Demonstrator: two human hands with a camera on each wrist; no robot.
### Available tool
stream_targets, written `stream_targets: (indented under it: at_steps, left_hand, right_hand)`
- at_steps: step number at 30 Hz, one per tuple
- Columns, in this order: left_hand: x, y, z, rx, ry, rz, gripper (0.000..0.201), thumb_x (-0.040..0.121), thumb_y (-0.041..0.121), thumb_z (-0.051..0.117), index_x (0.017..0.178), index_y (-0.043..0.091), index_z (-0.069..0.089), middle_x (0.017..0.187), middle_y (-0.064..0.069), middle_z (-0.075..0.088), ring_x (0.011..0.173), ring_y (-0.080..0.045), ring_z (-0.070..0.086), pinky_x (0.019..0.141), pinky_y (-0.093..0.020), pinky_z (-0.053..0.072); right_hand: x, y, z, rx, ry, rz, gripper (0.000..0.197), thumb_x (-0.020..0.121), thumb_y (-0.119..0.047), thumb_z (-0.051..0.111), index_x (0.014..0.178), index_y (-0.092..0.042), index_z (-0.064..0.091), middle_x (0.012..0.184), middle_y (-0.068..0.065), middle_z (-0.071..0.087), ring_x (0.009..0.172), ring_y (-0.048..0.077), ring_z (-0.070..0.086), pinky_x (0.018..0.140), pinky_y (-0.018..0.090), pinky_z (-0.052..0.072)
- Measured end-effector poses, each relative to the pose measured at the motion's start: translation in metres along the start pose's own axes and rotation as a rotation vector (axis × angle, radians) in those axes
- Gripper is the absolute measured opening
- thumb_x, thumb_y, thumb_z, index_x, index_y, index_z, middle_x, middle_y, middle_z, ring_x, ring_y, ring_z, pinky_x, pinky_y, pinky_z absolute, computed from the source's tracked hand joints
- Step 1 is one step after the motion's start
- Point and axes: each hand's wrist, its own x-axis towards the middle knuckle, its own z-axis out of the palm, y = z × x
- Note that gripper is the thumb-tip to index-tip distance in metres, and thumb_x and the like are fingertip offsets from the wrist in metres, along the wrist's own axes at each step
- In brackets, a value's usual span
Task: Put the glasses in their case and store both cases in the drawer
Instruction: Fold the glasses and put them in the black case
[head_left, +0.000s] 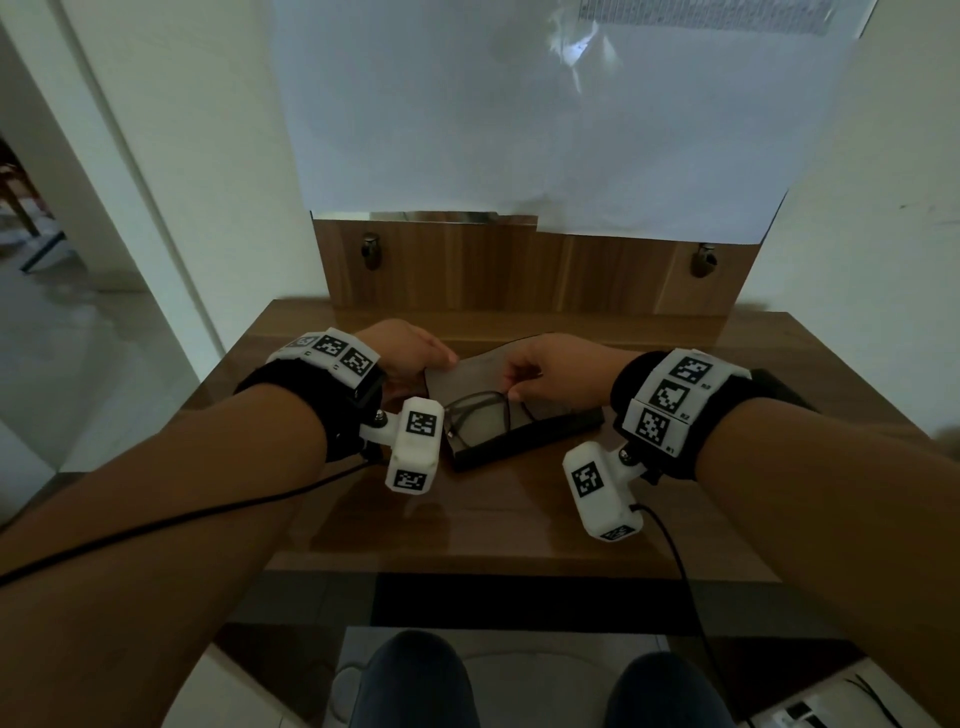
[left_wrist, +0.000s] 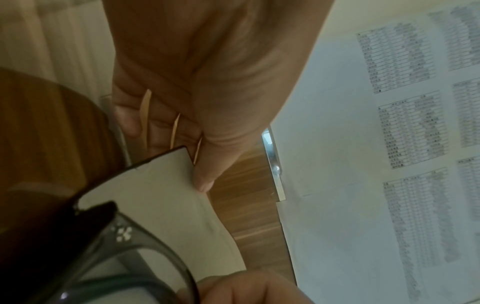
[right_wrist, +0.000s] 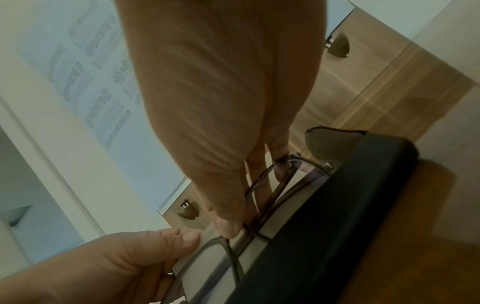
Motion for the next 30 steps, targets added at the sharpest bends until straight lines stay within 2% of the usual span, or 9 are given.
stream_targets:
  at_steps: [4, 9, 12, 14, 18, 21, 25, 27, 30]
  left_hand:
    - [-0.002, 0.000, 0.003, -0.018, 0.000, -0.004, 0.020, 0.091, 0.017, 0.057, 0.108, 0.013, 0.067, 0.079, -0.003, 0.065, 0.049, -0.008, 0.063, 0.035, -0.016, 0.048]
    - [0.000, 0.000, 0.006, -0.071, -0.010, -0.018, 0.027, 0.089, 0.018, 0.059, 0.114, 0.011, 0.067, 0.096, -0.006, 0.069, 0.079, -0.017, 0.065, 0.065, -0.028, 0.055]
    - [0.002, -0.001, 0.008, -0.004, -0.011, 0.007, 0.032, 0.089, 0.021, 0.059, 0.118, 0.011, 0.066, 0.121, -0.012, 0.066, 0.105, -0.027, 0.065, 0.094, -0.039, 0.053]
    - [-0.001, -0.001, 0.010, 0.005, 0.015, 0.031, 0.035, 0.087, 0.022, 0.060, 0.120, 0.010, 0.064, 0.126, -0.015, 0.064, 0.115, -0.031, 0.062, 0.098, -0.043, 0.051]
    - [-0.005, 0.002, 0.011, 0.061, -0.011, 0.055, 0.027, 0.088, 0.024, 0.059, 0.112, 0.015, 0.069, 0.123, -0.012, 0.066, 0.113, -0.028, 0.063, 0.099, -0.044, 0.051]
    - [-0.009, 0.003, 0.011, 0.078, -0.009, 0.058, 0.009, 0.083, 0.030, 0.064, 0.088, 0.027, 0.071, 0.117, -0.007, 0.069, 0.108, -0.025, 0.065, 0.097, -0.044, 0.052]
    - [-0.013, 0.005, 0.016, 0.185, -0.004, 0.088, 0.009, 0.075, 0.038, 0.070, 0.081, 0.032, 0.071, 0.115, -0.004, 0.069, 0.110, -0.024, 0.063, 0.100, -0.044, 0.050]
    - [-0.015, 0.007, 0.020, 0.219, -0.006, 0.091, 0.011, 0.072, 0.040, 0.071, 0.079, 0.032, 0.071, 0.108, -0.003, 0.069, 0.106, -0.024, 0.063, 0.097, -0.044, 0.052]
    - [-0.015, 0.006, 0.024, 0.278, 0.002, 0.101, 0.021, 0.073, 0.041, 0.071, 0.089, 0.027, 0.071, 0.097, 0.002, 0.065, 0.099, -0.019, 0.059, 0.094, -0.039, 0.050]
  right_hand:
    - [-0.003, 0.001, -0.001, 0.018, -0.018, -0.008, 0.012, 0.091, -0.023, 0.060, 0.102, -0.024, 0.062, 0.109, -0.003, 0.062, 0.106, 0.017, 0.057, 0.096, 0.035, 0.046]
    - [-0.008, 0.000, 0.000, 0.024, -0.023, -0.006, 0.013, 0.090, -0.023, 0.061, 0.103, -0.022, 0.064, 0.113, 0.000, 0.063, 0.108, 0.017, 0.058, 0.098, 0.035, 0.046]
    - [-0.011, -0.001, 0.001, 0.027, -0.025, 0.007, 0.017, 0.090, -0.024, 0.061, 0.106, -0.020, 0.065, 0.113, 0.000, 0.064, 0.107, 0.016, 0.058, 0.095, 0.030, 0.045]
    - [-0.014, -0.002, 0.001, 0.032, -0.019, 0.014, 0.019, 0.091, -0.024, 0.060, 0.108, -0.019, 0.066, 0.112, -0.002, 0.064, 0.104, 0.013, 0.057, 0.094, 0.028, 0.044]
    - [-0.020, -0.003, -0.001, 0.037, 0.036, -0.006, 0.023, 0.092, -0.024, 0.058, 0.113, -0.019, 0.067, 0.107, -0.006, 0.062, 0.098, 0.007, 0.054, 0.088, 0.023, 0.040]
    - [-0.024, -0.001, -0.005, 0.076, 0.144, -0.028, 0.018, 0.093, -0.021, 0.057, 0.108, -0.019, 0.067, 0.100, -0.010, 0.060, 0.095, 0.006, 0.055, 0.091, 0.024, 0.043]
    - [-0.029, 0.003, -0.009, 0.132, 0.320, -0.027, 0.013, 0.090, -0.019, 0.060, 0.103, -0.020, 0.064, 0.093, -0.010, 0.058, 0.090, 0.008, 0.056, 0.083, 0.022, 0.044]
    - [-0.031, 0.005, -0.009, 0.093, 0.382, -0.012, 0.019, 0.088, -0.022, 0.063, 0.106, -0.022, 0.062, 0.097, -0.009, 0.053, 0.091, 0.008, 0.052, 0.084, 0.023, 0.045]
    - [-0.033, 0.008, -0.009, 0.029, 0.310, 0.043, 0.032, 0.085, -0.031, 0.067, 0.117, -0.027, 0.061, 0.119, -0.001, 0.051, 0.109, 0.014, 0.048, 0.099, 0.033, 0.043]
